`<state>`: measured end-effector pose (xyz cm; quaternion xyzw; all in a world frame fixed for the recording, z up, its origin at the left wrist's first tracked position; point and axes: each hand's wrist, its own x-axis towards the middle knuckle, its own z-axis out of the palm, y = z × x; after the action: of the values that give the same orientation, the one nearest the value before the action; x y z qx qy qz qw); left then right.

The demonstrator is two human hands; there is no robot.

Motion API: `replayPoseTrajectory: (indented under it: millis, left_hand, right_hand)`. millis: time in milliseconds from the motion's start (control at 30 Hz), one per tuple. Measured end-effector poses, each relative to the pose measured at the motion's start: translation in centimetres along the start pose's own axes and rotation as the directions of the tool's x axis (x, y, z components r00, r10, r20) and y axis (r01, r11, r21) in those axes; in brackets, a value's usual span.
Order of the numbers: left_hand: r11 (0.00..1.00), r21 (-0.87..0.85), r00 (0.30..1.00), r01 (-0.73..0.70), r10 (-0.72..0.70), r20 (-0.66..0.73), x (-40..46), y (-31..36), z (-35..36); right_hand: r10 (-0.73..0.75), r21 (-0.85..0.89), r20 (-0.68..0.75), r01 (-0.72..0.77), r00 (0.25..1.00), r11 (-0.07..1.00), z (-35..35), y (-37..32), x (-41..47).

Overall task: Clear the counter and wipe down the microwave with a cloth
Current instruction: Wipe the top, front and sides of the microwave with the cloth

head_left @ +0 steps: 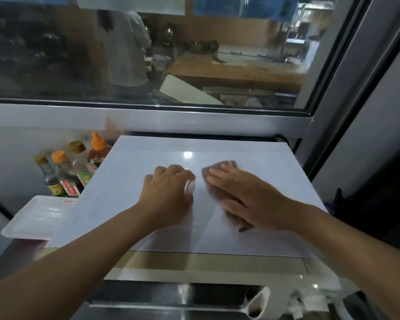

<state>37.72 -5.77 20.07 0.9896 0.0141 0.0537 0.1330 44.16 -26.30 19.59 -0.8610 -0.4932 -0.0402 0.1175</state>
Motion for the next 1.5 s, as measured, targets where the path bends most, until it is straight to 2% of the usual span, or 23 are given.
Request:
replayPoseTrajectory:
  millis: [67, 133, 200, 333, 467, 567, 667, 867, 1033, 1200, 1267, 1333, 1433, 1500]
  left_hand:
    - [0.999, 0.007, 0.999, 0.042, -0.042, -0.018, 0.1, 0.6, 0.3]
    - [0.997, 0.001, 0.997, 0.073, -0.073, -0.028, 0.0, 0.7, 0.4]
    - [0.997, 0.015, 0.996, 0.081, -0.081, -0.031, -0.3, 0.7, 0.5]
    - [0.993, 0.038, 0.992, 0.116, -0.114, -0.049, -0.8, 1.3, 0.6]
    - [0.986, 0.017, 0.986, 0.165, -0.165, -0.041, -1.0, 2.1, 0.6]
    - [0.987, 0.020, 0.986, 0.159, -0.158, -0.050, -2.1, 2.7, 0.8]
    - [0.995, 0.035, 0.993, 0.096, -0.093, -0.076, -3.9, 3.3, 1.0]
    - [0.997, 0.014, 0.993, 0.081, -0.080, -0.092, -6.7, 3.8, 1.4]
    - [0.992, -0.071, 0.992, 0.107, -0.111, -0.052, -7.2, 3.9, 1.0]
    - [0.979, -0.119, 0.979, 0.166, -0.178, -0.099, -8.7, 2.7, -0.1]
    - [0.976, -0.098, 0.968, 0.194, -0.207, -0.140, -9.6, 1.2, -0.5]
    - [0.973, -0.082, 0.961, 0.218, -0.228, -0.154, -10.3, -0.4, -0.9]
    - [0.978, -0.078, 0.972, 0.192, -0.200, -0.122, -10.9, -2.0, -1.3]
    - [0.986, -0.060, 0.983, 0.156, -0.161, -0.093, -11.0, -2.6, -1.5]
  right_hand:
    - [-0.070, 0.030, 0.021, 0.070, 0.997, 0.997, 0.0, 0.4, -3.1]
    - [-0.047, 0.130, 0.043, 0.041, 0.998, 0.991, -0.7, 2.4, -3.8]
    - [0.035, 0.174, 0.048, -0.043, 0.998, 0.984, -1.4, 5.3, -3.2]
    - [0.288, 0.083, 0.037, -0.291, 0.957, 0.953, -2.3, 11.8, -2.2]
    - [0.375, 0.088, 0.016, -0.375, 0.927, 0.923, -2.7, 12.5, -3.7]
    - [0.318, 0.093, -0.013, -0.316, 0.948, 0.944, -2.3, 9.4, -7.2]
    - [0.235, 0.109, -0.038, -0.230, 0.971, 0.967, -2.6, 5.2, -11.5]
    - [0.113, -0.045, 0.085, -0.110, 0.990, 0.993, -2.2, 0.7, -15.3]
    - [0.133, 0.086, 0.087, -0.140, 0.987, 0.986, -2.7, 3.7, -11.5]
    - [0.241, -0.048, 0.034, -0.239, 0.970, 0.970, -1.5, 2.5, -7.0]
    - [0.185, -0.054, -0.015, -0.186, 0.983, 0.981, -0.8, 0.3, -7.4]
    - [0.067, -0.041, -0.034, -0.069, 0.997, 0.997, -0.1, -3.0, -8.0]
    - [-0.069, -0.045, 0.011, 0.070, 0.998, 0.997, 1.2, -7.2, -7.9]
    - [-0.063, -0.014, 0.061, 0.064, 0.996, 0.998, 1.1, -7.5, -7.2]
